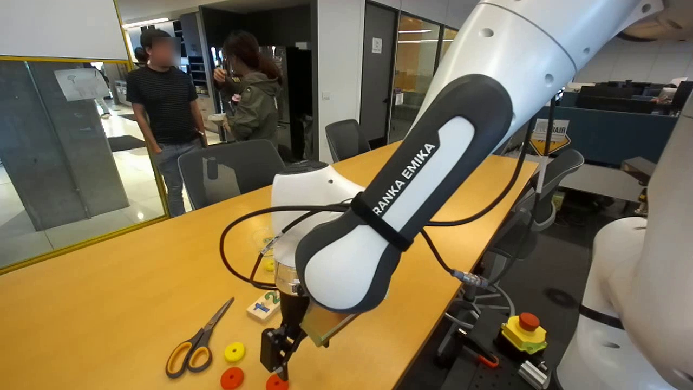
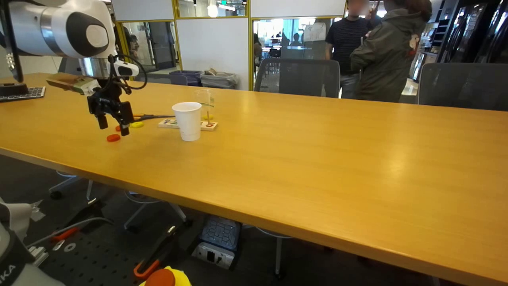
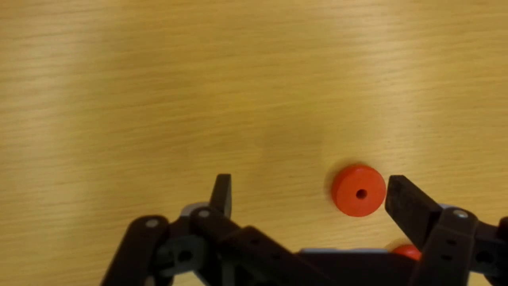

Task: Pick up the orange and yellow objects from the table and put them in the two cups

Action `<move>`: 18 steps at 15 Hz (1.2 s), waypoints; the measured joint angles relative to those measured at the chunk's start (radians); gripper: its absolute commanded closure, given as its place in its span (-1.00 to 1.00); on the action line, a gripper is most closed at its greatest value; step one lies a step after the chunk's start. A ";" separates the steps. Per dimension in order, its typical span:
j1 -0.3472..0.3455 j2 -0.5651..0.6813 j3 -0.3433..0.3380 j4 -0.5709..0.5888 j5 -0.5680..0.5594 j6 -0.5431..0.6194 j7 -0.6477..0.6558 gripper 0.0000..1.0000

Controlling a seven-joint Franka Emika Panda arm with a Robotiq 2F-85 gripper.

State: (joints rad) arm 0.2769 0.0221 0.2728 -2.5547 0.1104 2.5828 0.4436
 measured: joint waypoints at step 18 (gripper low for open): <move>0.040 0.099 0.030 0.019 -0.269 0.088 0.210 -1.00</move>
State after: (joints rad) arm 0.3170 0.1210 0.3033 -2.5358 -0.1582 2.6712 0.6531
